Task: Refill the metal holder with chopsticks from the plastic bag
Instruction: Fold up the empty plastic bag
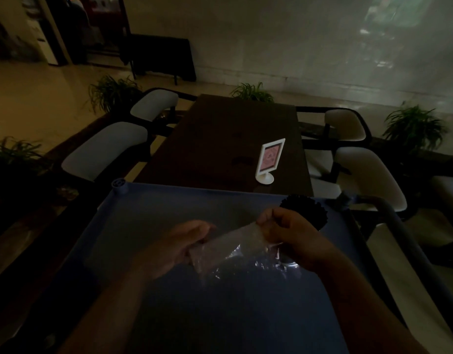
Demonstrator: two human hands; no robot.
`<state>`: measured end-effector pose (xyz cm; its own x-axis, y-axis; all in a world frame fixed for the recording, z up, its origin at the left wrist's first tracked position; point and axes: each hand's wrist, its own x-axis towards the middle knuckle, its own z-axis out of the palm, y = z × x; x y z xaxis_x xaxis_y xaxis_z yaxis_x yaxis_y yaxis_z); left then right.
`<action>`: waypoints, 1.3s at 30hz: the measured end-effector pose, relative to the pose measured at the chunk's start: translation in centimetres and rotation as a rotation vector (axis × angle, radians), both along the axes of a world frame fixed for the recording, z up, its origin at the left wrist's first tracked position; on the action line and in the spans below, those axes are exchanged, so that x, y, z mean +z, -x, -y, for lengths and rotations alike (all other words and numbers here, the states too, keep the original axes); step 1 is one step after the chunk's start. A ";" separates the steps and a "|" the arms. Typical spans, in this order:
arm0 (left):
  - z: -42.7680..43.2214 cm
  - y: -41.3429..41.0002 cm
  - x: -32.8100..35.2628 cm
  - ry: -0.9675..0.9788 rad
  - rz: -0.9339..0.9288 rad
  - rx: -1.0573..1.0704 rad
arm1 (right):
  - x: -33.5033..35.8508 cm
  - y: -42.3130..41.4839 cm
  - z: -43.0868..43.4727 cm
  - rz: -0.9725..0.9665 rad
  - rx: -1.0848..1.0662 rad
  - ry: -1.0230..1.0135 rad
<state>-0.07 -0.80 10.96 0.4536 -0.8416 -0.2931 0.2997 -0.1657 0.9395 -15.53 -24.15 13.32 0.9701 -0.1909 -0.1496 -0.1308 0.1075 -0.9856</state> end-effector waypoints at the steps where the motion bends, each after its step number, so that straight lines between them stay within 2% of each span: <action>1: 0.3 0.3 0.4 -0.030 -0.011 -0.072 | 0.1 -0.1 0.1 -0.009 0.064 0.022; 4: 1.2 1.4 1.4 -0.090 -0.012 -0.245 | 0.4 -0.7 0.1 -0.065 0.148 0.092; 7: 2.0 2.2 1.4 -0.108 -0.022 -0.267 | 0.6 -1.0 -0.6 -0.057 0.052 0.018; 12: 2.2 2.7 0.2 0.070 -0.238 -0.071 | -0.7 0.1 -1.8 -0.053 -0.256 -0.651; 14: 2.2 2.8 -0.1 0.141 -0.258 0.014 | -1.5 0.8 -2.6 -0.084 -0.233 -0.700; 18: 2.8 3.4 -0.1 0.110 -0.039 0.155 | -2.1 1.8 -4.2 -0.087 -0.107 -0.520; 22: 3.2 3.9 0.0 0.077 0.086 0.181 | -1.7 1.4 -4.5 -0.038 -0.157 -0.308; 29: 3.9 5.5 0.1 0.062 0.126 0.175 | -1.7 0.8 -5.6 -0.064 -0.214 -0.041; 34: 3.4 5.3 -0.3 0.035 0.080 0.175 | -1.5 1.1 -5.8 -0.064 -0.252 -0.042; 39: 2.9 4.9 -0.2 0.042 0.141 0.150 | -1.7 1.5 -5.5 -0.074 -0.277 0.015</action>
